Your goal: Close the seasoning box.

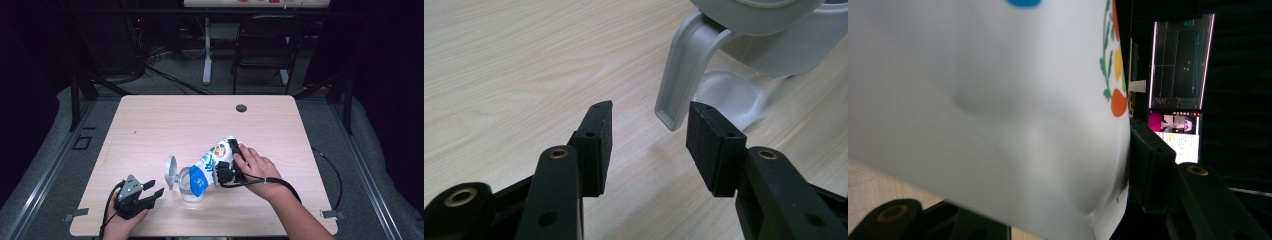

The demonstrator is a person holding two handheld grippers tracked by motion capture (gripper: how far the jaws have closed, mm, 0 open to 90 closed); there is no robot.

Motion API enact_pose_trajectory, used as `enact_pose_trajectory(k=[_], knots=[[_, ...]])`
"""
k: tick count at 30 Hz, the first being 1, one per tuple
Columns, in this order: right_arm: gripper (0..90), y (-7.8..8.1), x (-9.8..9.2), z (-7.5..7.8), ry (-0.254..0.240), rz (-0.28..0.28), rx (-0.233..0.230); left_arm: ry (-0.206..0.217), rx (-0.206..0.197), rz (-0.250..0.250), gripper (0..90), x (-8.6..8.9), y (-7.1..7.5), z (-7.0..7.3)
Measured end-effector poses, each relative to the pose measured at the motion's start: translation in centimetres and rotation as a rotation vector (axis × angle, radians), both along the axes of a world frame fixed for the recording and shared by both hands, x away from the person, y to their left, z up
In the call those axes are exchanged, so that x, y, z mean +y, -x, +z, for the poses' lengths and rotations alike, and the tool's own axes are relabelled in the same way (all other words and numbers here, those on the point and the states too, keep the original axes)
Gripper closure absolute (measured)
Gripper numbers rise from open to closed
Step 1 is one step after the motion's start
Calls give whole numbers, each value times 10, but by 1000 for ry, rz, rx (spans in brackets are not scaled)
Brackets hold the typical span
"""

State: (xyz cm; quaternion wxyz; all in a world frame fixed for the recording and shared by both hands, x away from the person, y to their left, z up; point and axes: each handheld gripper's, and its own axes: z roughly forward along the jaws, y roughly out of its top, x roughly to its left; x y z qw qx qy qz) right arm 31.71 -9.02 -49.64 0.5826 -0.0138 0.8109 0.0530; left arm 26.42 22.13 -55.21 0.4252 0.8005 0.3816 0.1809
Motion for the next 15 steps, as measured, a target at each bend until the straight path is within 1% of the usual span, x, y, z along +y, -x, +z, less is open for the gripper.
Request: enact_pose_trajectory(k=[1,2,5,6,15], knots=[[524,2,1,2,29,-18,-8,0,0,0,539,0,0,0],[524,1,1,1,15,-9,0,0,0,0,539,0,0,0],[524,1,1,2,17,-10,0,1,1,0,539,0,0,0],[525,1,1,1,7,-4,-1,-2,2,-1,539,0,0,0],[528,1,1,1,12,5,-10,0,1,-1,539,0,0,0]])
